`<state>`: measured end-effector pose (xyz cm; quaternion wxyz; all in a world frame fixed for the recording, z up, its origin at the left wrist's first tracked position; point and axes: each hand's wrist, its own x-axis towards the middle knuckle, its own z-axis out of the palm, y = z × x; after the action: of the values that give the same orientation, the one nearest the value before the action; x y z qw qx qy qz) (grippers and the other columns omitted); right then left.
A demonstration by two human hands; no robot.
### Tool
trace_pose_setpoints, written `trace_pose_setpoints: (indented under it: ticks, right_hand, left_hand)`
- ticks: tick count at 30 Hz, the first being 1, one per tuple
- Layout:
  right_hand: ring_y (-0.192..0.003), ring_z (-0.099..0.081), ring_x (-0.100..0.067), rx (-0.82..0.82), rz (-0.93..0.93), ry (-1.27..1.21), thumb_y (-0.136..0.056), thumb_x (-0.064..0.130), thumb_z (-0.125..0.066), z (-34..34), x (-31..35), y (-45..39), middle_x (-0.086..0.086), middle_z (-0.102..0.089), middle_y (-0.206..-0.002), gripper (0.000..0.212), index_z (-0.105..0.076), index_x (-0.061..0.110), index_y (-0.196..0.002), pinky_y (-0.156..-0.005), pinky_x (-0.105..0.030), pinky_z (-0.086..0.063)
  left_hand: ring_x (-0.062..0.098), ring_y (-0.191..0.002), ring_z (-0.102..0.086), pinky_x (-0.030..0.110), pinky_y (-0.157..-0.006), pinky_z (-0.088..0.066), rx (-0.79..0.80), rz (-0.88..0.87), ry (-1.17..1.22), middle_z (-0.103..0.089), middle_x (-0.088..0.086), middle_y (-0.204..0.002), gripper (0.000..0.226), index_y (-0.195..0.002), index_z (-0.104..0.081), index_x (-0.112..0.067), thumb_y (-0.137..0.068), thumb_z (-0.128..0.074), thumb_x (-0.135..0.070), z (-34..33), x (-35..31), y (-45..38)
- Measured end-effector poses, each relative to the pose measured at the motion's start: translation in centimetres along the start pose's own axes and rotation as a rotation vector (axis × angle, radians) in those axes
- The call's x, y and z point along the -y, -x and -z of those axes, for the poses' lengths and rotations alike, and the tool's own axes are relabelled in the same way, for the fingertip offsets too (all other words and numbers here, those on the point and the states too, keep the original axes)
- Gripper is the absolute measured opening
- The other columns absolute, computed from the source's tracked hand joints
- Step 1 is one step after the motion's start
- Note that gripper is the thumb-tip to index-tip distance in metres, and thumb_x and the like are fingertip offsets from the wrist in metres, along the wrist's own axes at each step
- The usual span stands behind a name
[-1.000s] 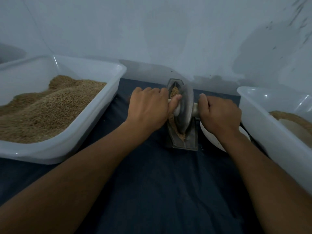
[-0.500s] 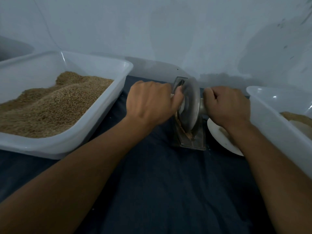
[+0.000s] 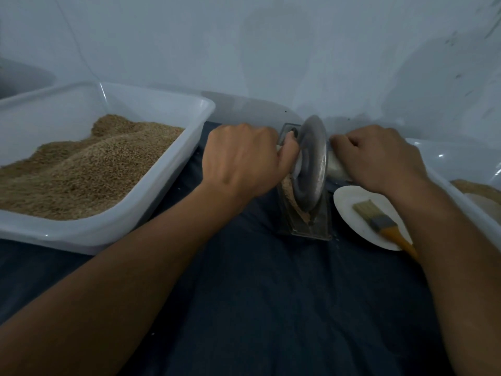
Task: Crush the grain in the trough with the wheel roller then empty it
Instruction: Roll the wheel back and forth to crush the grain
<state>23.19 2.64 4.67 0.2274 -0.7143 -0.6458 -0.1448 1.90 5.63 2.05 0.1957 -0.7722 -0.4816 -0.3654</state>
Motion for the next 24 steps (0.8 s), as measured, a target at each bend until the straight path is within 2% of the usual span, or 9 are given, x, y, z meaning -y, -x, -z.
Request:
trace_pose_setpoints:
  ticks: [2, 5, 9, 12, 16, 21, 24]
  right_hand:
    - [-0.061, -0.055, -0.024, 0.045, -0.002, 0.005, -0.093, 0.056, -0.034, 0.3, -0.1, 0.0, -0.003, -0.059, -0.059, 0.058, -0.058, 0.013, -0.06, -0.056, -0.031, -0.039]
    - [-0.058, -0.064, -0.023, 0.188, -0.053, -0.037, -0.092, 0.061, -0.032, 0.6, -0.2, 0.1, 0.001, -0.066, -0.054, 0.061, -0.064, 0.017, -0.066, -0.067, -0.037, -0.053]
    - [-0.041, -0.061, -0.01, 0.293, -0.069, -0.074, -0.092, 0.065, -0.03, -0.2, -0.6, 0.2, 0.008, -0.066, -0.05, 0.061, -0.067, 0.022, -0.069, -0.066, -0.036, -0.055]
    - [-0.042, -0.06, -0.009, 0.331, -0.074, -0.075, -0.092, 0.066, -0.027, -1.1, -1.0, 0.2, 0.009, -0.066, -0.051, 0.066, -0.067, 0.02, -0.069, -0.066, -0.036, -0.054]
    - [-0.056, -0.063, -0.016, 0.268, -0.082, -0.022, -0.091, 0.067, -0.021, -2.3, -1.3, 0.2, 0.01, -0.064, -0.049, 0.071, -0.066, 0.019, -0.064, -0.061, -0.031, -0.047]
    - [-0.06, -0.062, -0.02, 0.225, -0.079, 0.008, -0.09, 0.066, -0.02, -3.7, -2.0, -0.5, 0.006, -0.065, -0.052, 0.069, -0.065, 0.021, -0.063, -0.062, -0.031, -0.046]
    - [-0.062, -0.057, -0.02, 0.191, -0.074, 0.007, -0.09, 0.067, -0.021, -4.6, -2.7, -1.2, 0.002, -0.063, -0.061, 0.067, -0.065, 0.02, -0.07, -0.059, -0.031, -0.04]
  left_hand:
    - [0.022, -0.044, -0.045, 0.029, -0.047, -0.024, 0.007, -0.001, 0.004, -0.043, -0.003, -0.047, 0.056, -0.053, -0.046, -0.02, -0.096, -0.027, -0.052, 0.1, -0.1, 0.0]
    - [0.021, -0.043, -0.041, 0.029, -0.046, -0.02, 0.016, -0.002, 0.0, -0.041, -0.003, -0.046, 0.057, -0.05, -0.038, -0.02, -0.095, -0.026, -0.052, -0.1, -0.2, 0.2]
    - [0.019, -0.041, -0.036, 0.028, -0.045, -0.02, 0.048, -0.006, -0.003, -0.04, -0.003, -0.046, 0.057, -0.05, -0.036, -0.02, -0.094, -0.025, -0.054, -0.7, -0.3, 0.5]
    - [0.015, -0.039, -0.034, 0.027, -0.044, -0.019, 0.069, -0.013, -0.019, -0.04, -0.004, -0.044, 0.059, -0.05, -0.041, -0.02, -0.095, -0.023, -0.054, -1.5, -0.4, 0.6]
    - [0.016, -0.04, -0.036, 0.028, -0.045, -0.02, 0.078, -0.042, -0.078, -0.042, -0.003, -0.046, 0.061, -0.052, -0.046, -0.021, -0.098, -0.02, -0.051, -2.8, -0.4, 0.6]
    - [0.016, -0.04, -0.035, 0.027, -0.045, -0.021, 0.081, -0.04, -0.084, -0.041, -0.003, -0.045, 0.061, -0.052, -0.045, -0.021, -0.098, -0.018, -0.049, -4.1, -0.3, 0.0]
    - [0.017, -0.041, -0.036, 0.028, -0.046, -0.026, 0.103, -0.031, -0.067, -0.042, -0.003, -0.047, 0.061, -0.052, -0.043, -0.021, -0.098, -0.017, -0.05, -4.8, -0.4, -0.6]
